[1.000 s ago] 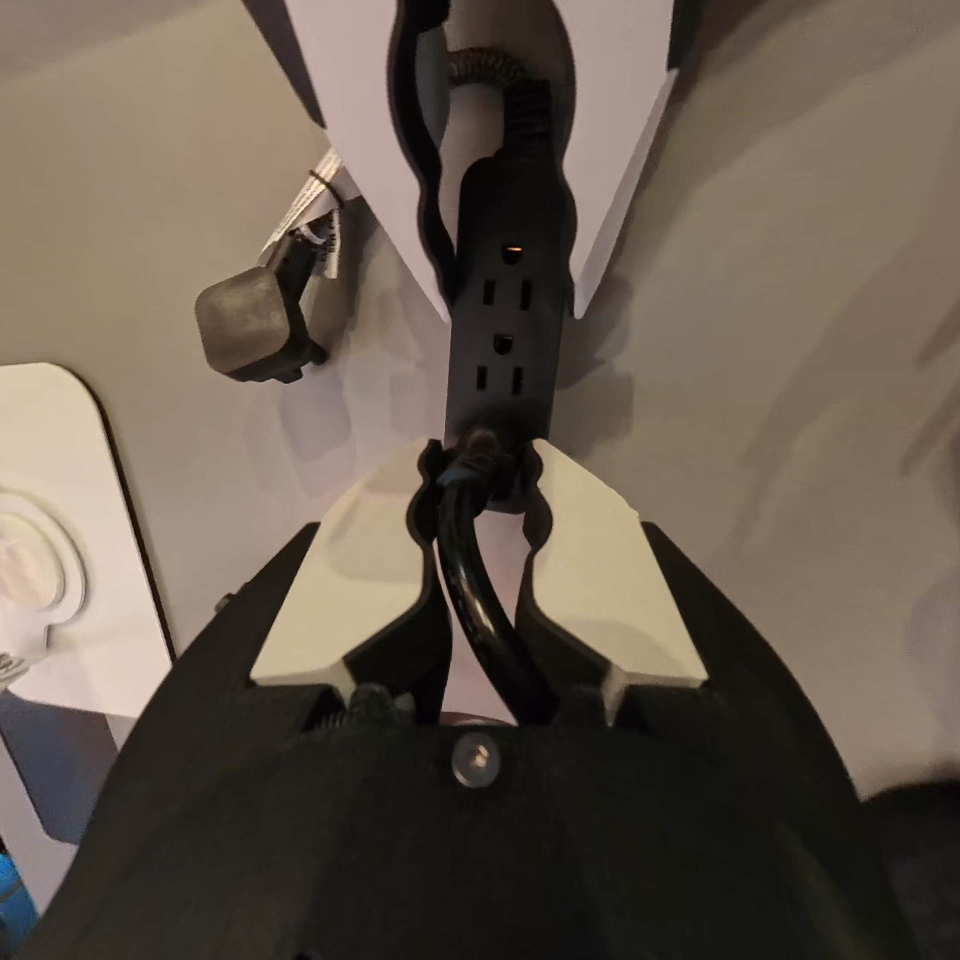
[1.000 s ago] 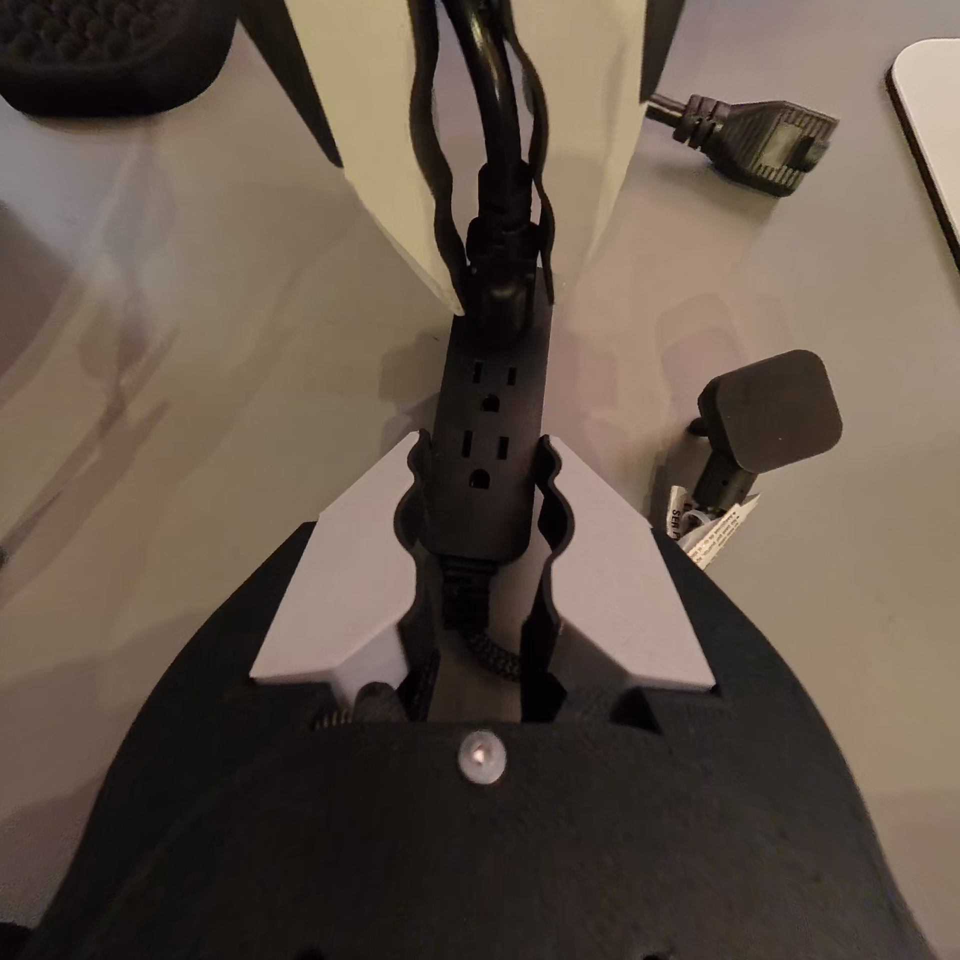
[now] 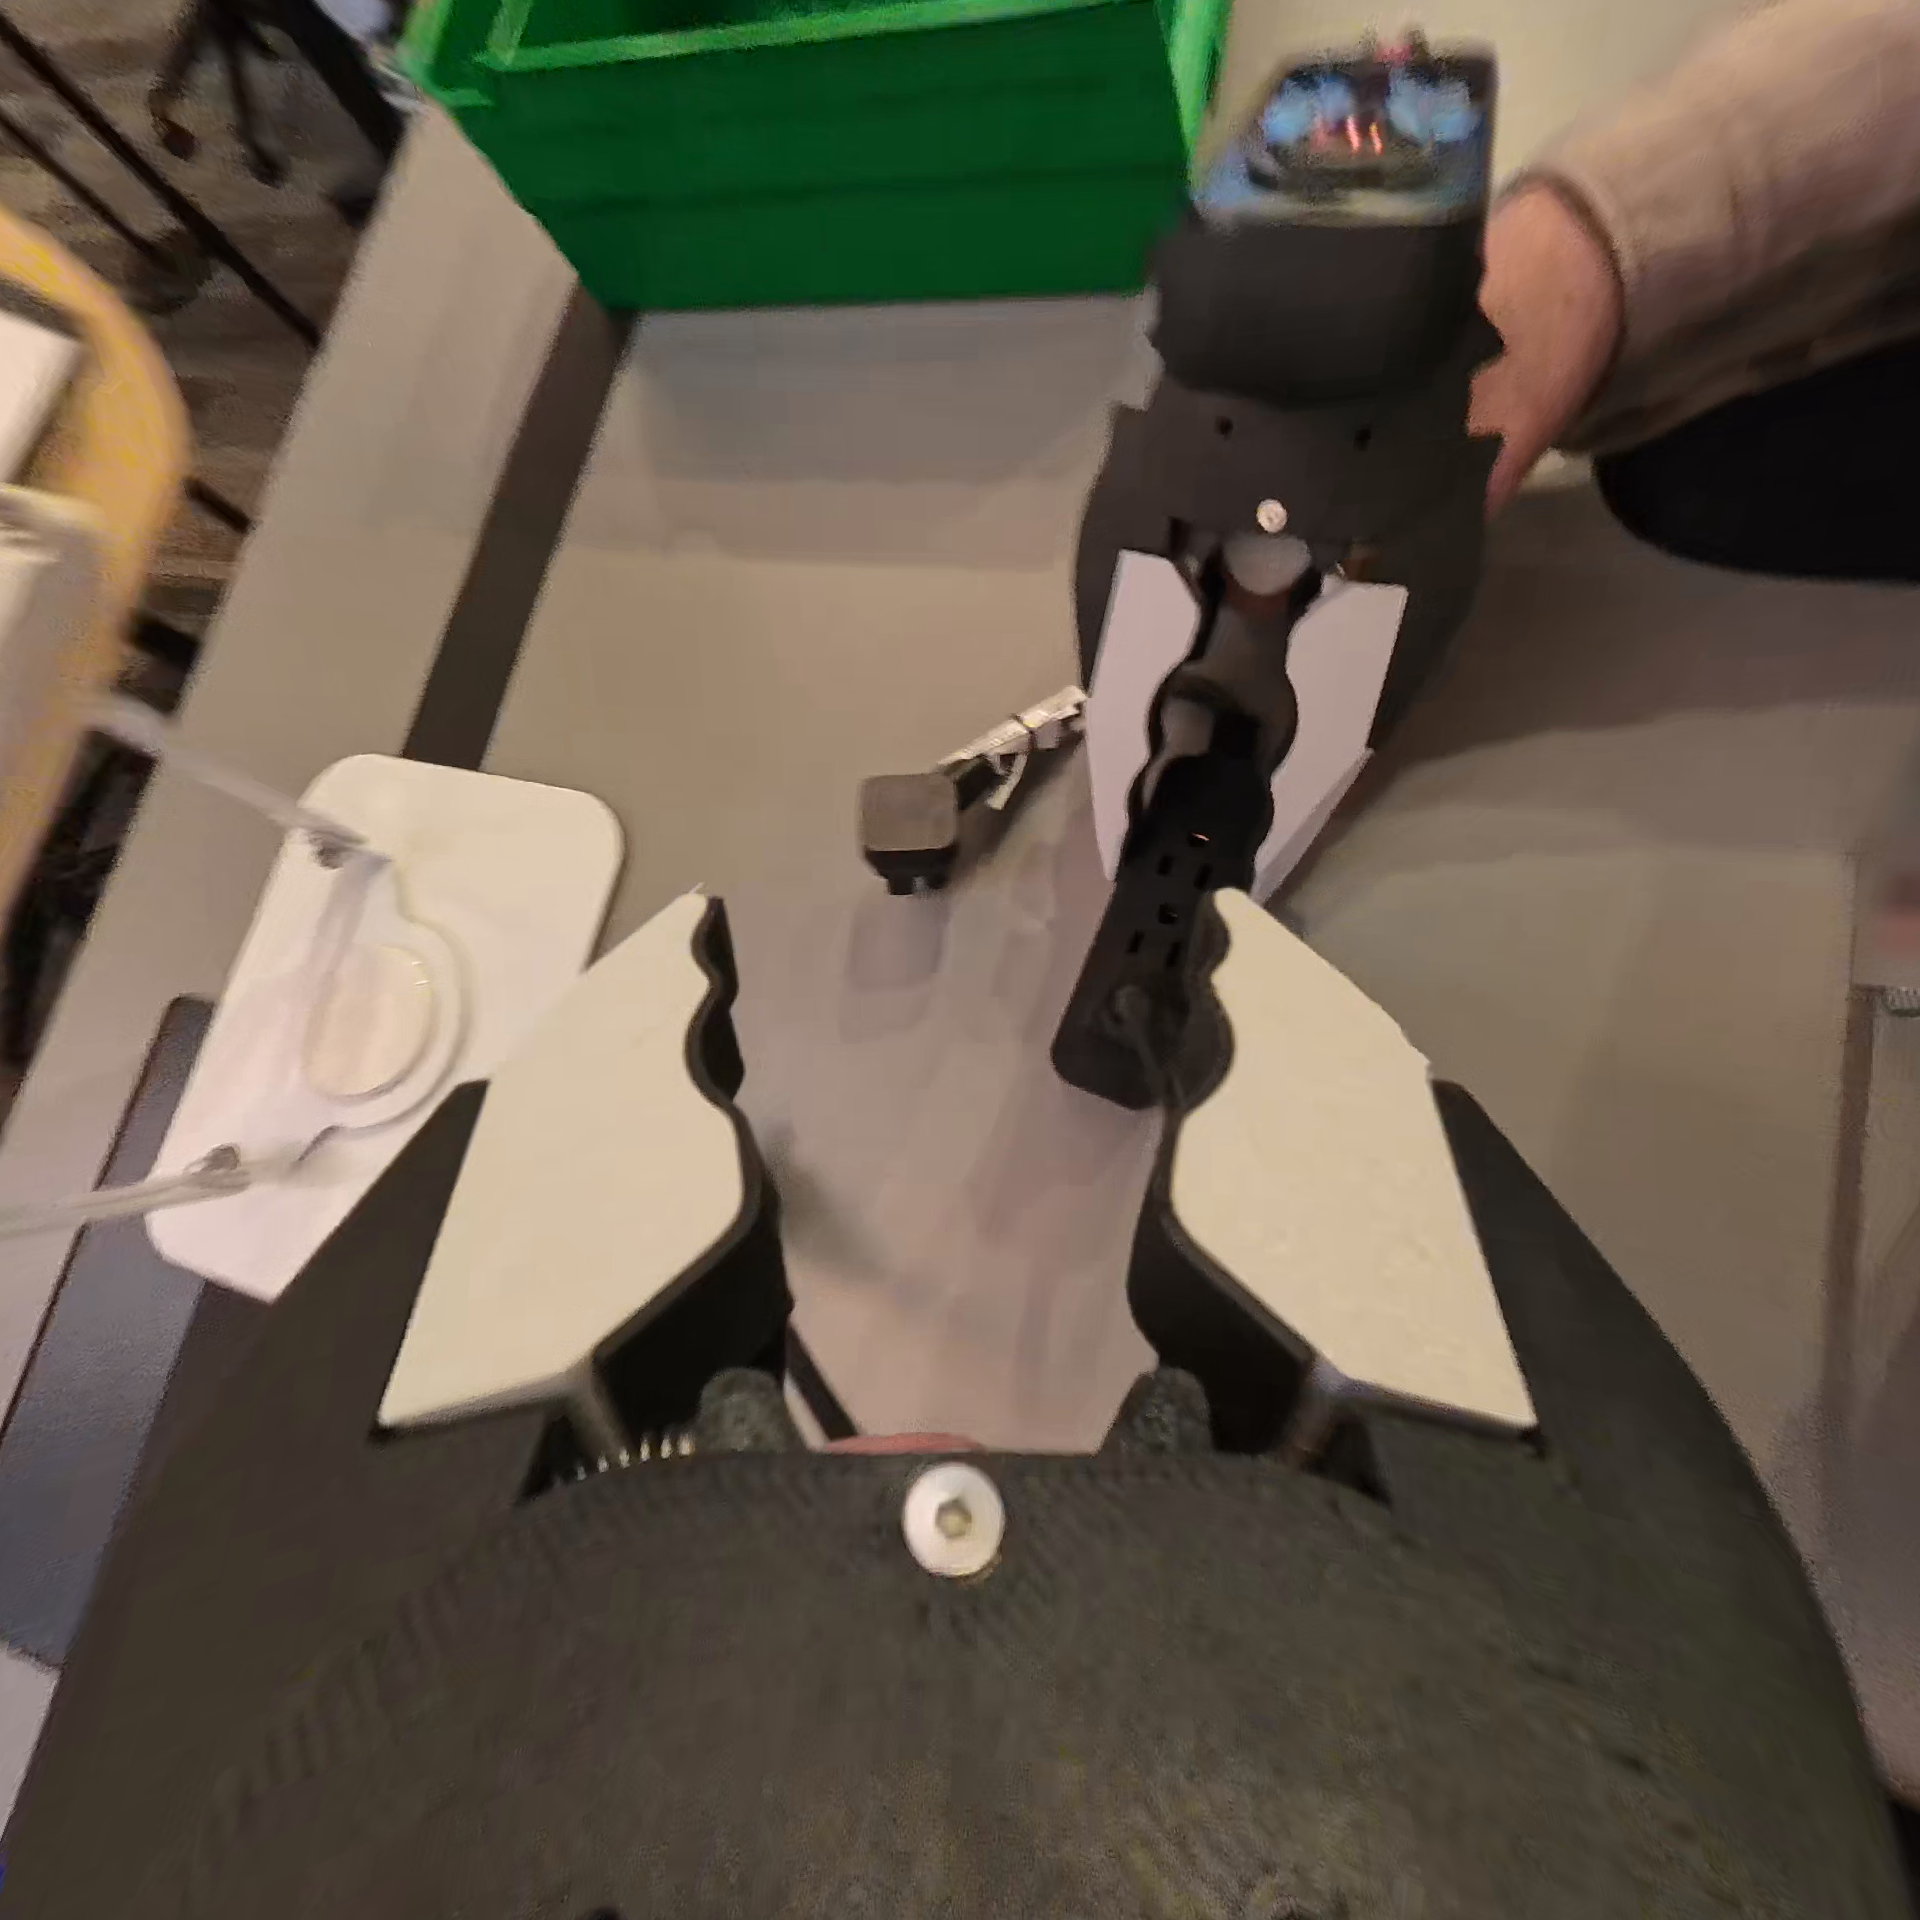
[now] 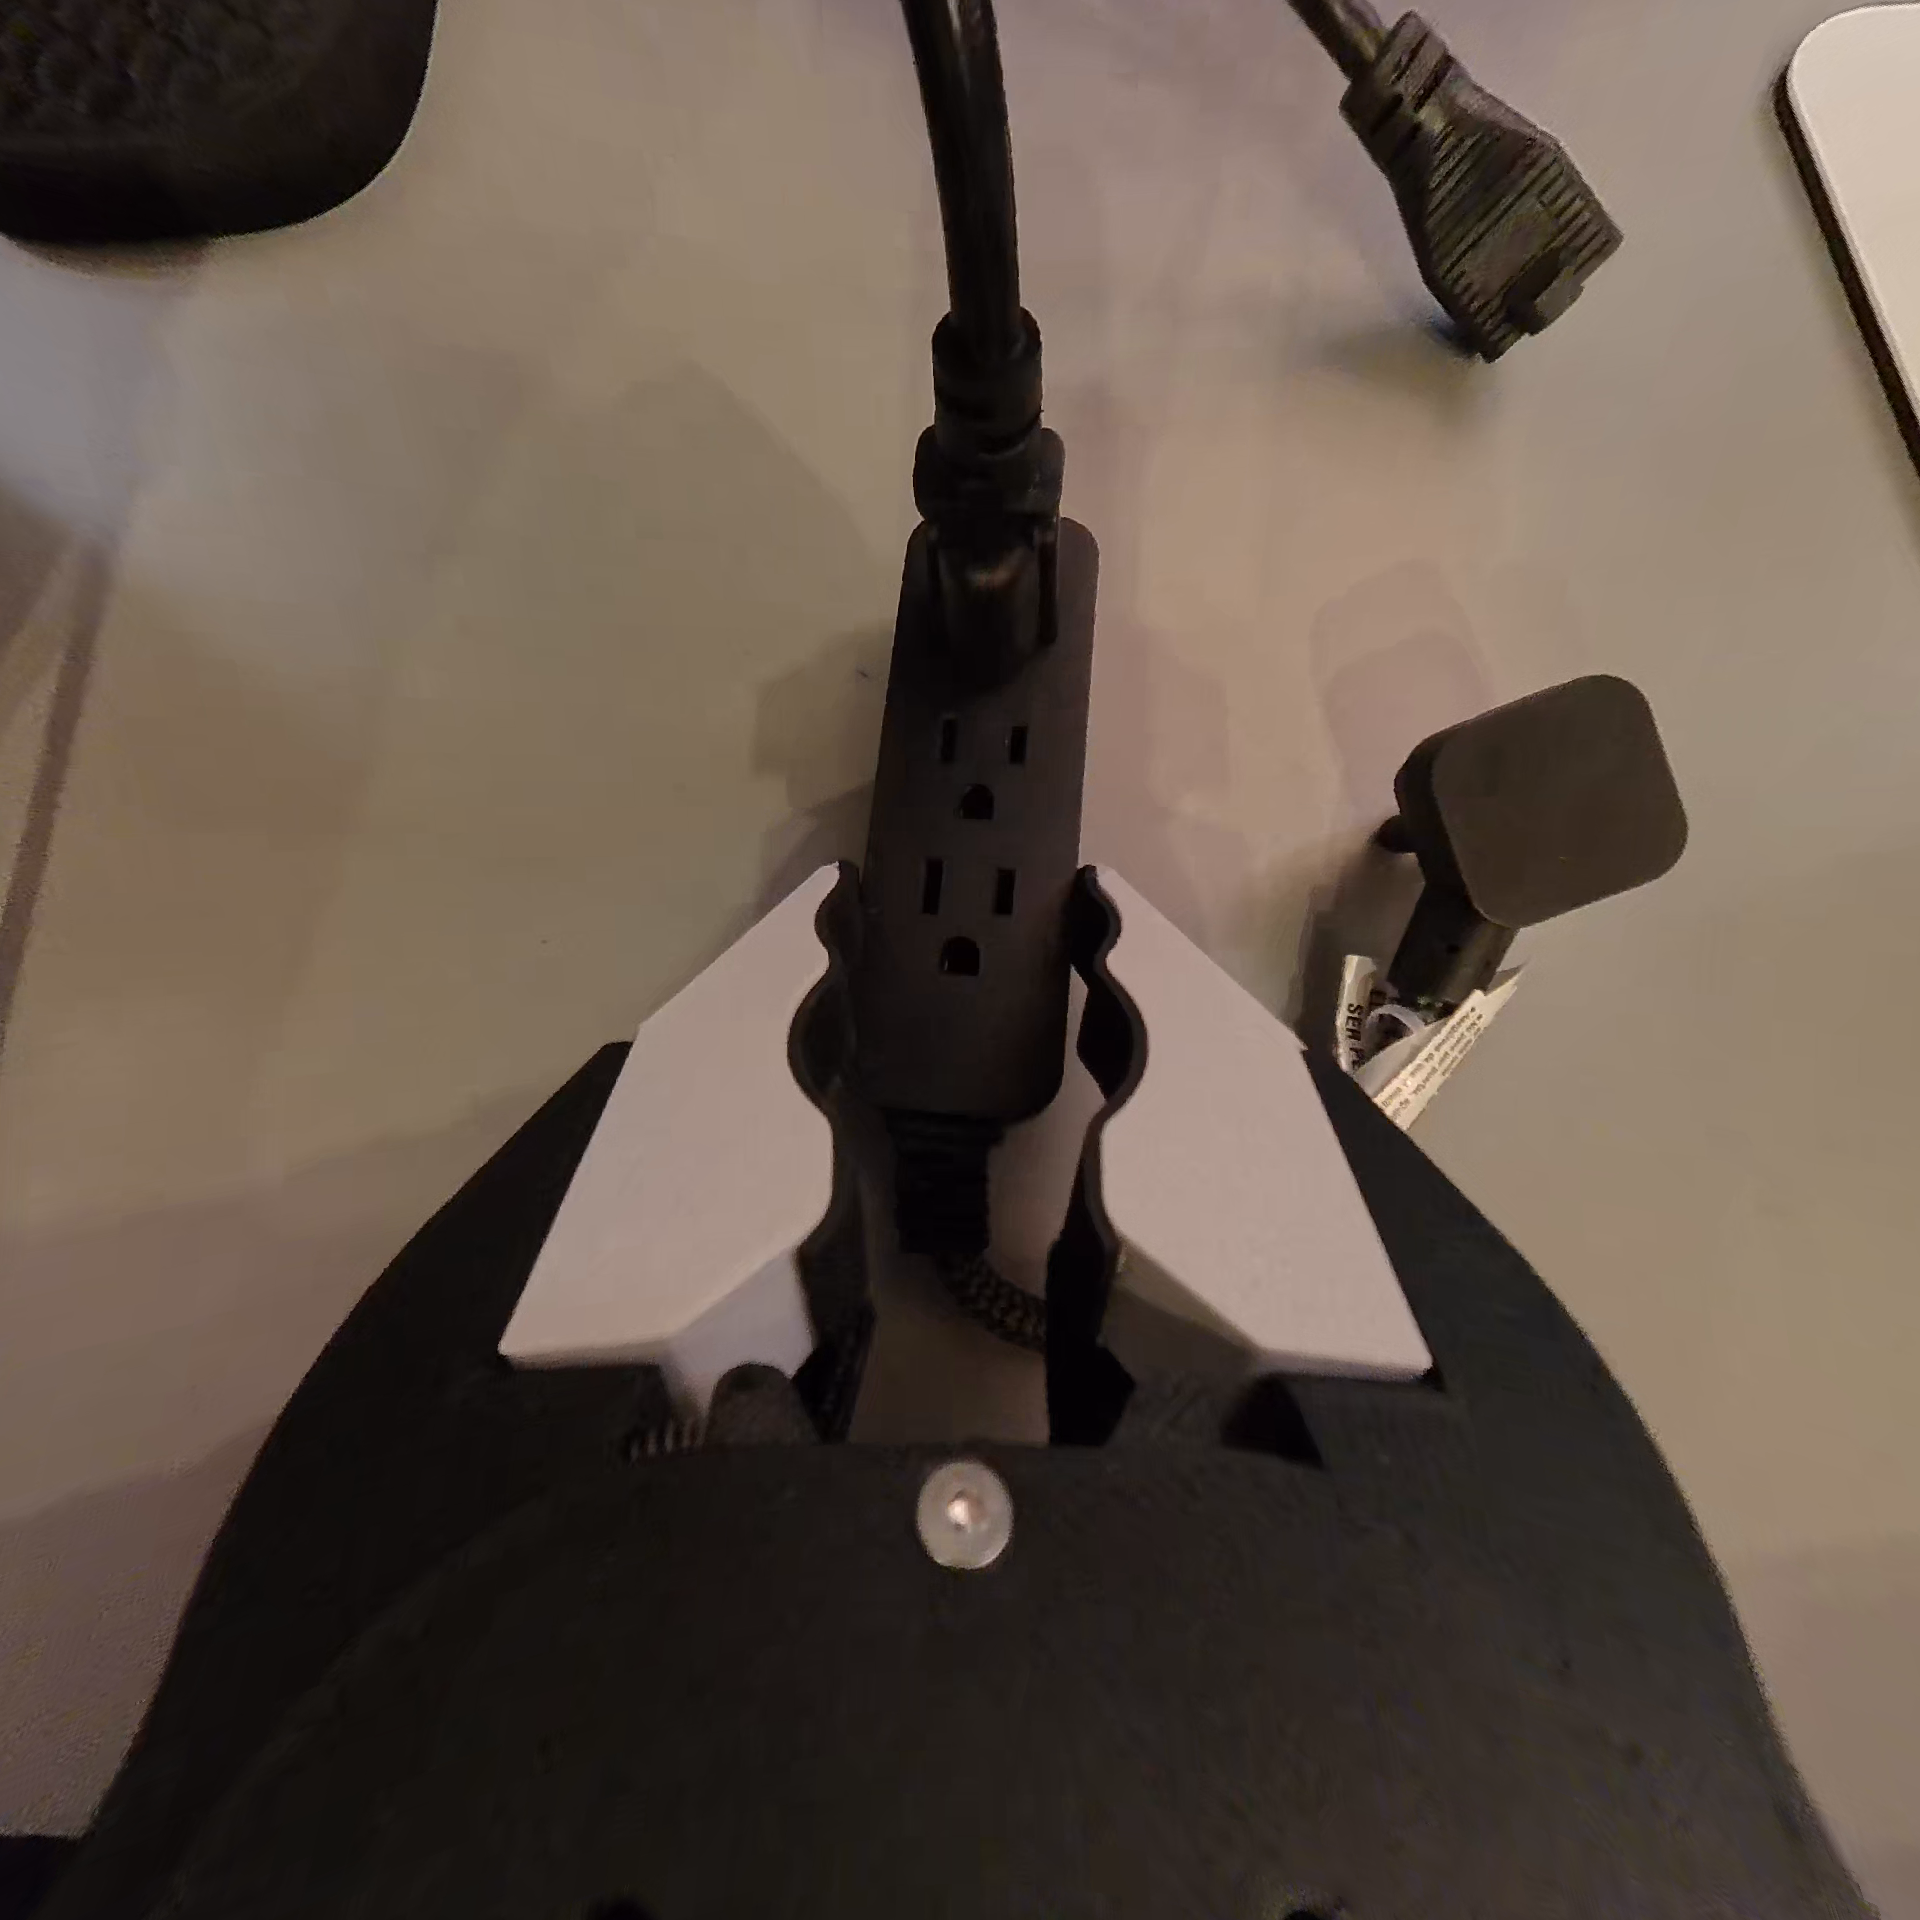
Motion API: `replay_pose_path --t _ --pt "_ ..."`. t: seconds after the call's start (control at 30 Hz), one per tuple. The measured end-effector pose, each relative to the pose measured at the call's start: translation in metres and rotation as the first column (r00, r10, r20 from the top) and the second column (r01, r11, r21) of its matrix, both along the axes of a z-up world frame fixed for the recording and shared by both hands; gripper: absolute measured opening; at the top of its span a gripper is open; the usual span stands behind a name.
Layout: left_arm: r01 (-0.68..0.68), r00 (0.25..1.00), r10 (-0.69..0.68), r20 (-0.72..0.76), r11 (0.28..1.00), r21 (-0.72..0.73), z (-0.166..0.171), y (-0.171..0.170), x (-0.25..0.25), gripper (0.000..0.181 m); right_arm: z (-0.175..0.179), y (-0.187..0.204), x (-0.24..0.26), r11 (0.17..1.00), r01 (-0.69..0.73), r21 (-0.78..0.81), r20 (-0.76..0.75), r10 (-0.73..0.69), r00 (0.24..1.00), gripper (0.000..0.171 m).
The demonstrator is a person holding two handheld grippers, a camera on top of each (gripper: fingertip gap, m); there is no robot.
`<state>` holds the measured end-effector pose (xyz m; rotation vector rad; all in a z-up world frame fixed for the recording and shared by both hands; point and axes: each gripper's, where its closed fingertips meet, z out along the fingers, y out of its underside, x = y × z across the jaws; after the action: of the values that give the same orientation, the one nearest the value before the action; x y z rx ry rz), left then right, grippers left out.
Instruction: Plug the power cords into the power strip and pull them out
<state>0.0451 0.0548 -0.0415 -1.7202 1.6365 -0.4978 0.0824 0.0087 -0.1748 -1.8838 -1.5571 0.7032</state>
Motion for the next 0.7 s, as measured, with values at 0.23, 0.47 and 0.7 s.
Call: replay_pose_path --t 0.23,0.47,0.7 --pt "-0.25 0.967 0.254 -0.007 0.954 0.163 0.061 0.053 -0.117 0.067 0.0 0.0 0.0 1.0 0.012 -0.005 -0.012 -0.012 1.0 0.038" --pt "-0.411 0.829 0.405 -0.385 0.909 0.071 -0.02 0.07 -0.268 0.054 0.0 0.0 0.0 1.0 0.01 -0.02 -0.024 -0.011 1.0 0.039" --pt "-0.376 0.757 0.294 -0.583 0.926 -0.021 -0.109 0.062 -0.316 0.052 0.0 0.0 0.0 1.0 0.01 -0.026 -0.012 -0.01 1.0 0.039"
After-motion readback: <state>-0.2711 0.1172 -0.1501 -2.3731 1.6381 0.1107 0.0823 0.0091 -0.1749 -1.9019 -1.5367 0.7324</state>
